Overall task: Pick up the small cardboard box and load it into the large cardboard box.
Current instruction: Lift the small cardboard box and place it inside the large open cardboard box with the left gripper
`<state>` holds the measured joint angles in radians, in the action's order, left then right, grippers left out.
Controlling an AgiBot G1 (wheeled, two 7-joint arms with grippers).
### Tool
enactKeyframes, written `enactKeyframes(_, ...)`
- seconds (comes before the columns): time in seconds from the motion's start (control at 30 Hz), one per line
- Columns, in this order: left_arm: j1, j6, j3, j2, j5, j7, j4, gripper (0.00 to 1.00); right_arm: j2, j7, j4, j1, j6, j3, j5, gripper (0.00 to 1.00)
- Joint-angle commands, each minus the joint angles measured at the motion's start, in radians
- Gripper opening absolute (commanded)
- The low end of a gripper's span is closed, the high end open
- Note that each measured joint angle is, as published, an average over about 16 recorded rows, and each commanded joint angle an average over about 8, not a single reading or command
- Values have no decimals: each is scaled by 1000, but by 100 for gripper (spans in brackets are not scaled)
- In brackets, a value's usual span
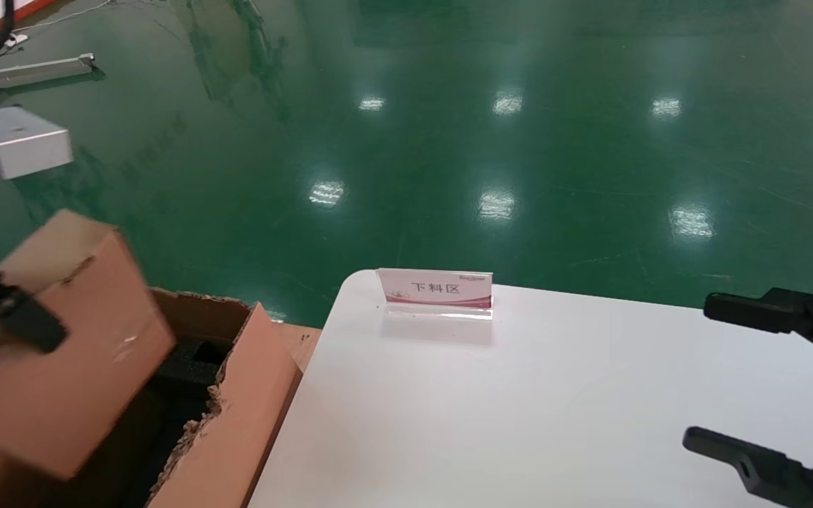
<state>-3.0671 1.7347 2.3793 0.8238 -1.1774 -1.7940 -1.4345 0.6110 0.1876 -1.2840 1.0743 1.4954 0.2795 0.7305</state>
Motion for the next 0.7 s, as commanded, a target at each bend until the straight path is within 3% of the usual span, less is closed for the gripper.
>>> enactKeyframes(0.03, -26, 2, 72, 40, 20, -5, 10, 0, 0, 0, 0, 0, 0, 0, 0, 100)
enactKeyframes(0.33, -60, 4, 175, 16, 11, 62, 59, 0, 0, 0, 0, 0, 0, 0, 0, 100)
enactKeyframes(0.7, -70, 4, 176, -169, -80, 216, 121, 0, 0, 0, 0, 0, 0, 0, 0, 100)
